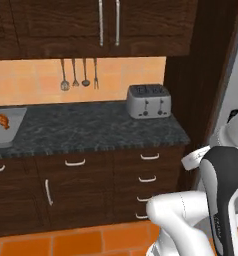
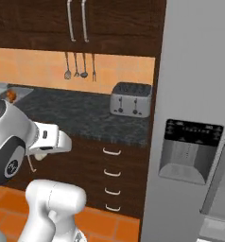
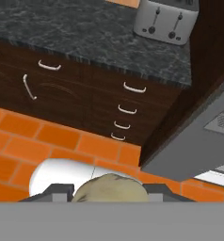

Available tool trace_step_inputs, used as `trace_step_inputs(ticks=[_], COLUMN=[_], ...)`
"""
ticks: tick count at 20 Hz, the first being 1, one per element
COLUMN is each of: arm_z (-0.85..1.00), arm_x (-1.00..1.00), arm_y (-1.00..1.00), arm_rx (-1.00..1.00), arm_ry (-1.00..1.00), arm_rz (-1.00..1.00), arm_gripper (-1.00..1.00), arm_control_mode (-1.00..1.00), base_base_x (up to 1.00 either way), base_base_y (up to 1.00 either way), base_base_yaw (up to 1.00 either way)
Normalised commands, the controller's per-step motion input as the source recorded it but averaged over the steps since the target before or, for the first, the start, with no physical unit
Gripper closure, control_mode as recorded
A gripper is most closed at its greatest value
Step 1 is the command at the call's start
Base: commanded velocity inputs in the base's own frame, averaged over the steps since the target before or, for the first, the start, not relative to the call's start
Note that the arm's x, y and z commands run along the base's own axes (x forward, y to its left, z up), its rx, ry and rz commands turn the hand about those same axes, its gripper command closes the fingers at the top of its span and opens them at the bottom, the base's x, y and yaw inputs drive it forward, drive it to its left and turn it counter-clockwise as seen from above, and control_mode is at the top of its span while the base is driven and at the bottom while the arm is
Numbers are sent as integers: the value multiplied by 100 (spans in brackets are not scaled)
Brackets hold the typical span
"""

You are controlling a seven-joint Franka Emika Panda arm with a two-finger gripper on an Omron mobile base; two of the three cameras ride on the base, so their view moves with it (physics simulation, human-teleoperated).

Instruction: Place one garlic and one chicken drumstick in each tupperware on the nearby counter, to pack two identical lunches.

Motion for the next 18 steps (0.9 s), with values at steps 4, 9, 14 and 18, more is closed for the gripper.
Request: trace_step_inputs(ticks=[4, 9, 14, 18], arm_z=[0, 0, 0, 0], arm_x=[0, 0, 0, 0], arm_y=[0, 0, 0, 0], arm_rx=[0, 0, 0, 0], arm_ry=[0, 0, 0, 0], arm_rz=[0, 0, 0, 0], arm_gripper=[100, 100, 100, 100], arm_control_mode=[100, 100, 100, 100], base_base_x=[83, 45, 20, 50], base_base_y=[100, 100, 100, 100], base_base_yaw=[0, -3, -14, -18])
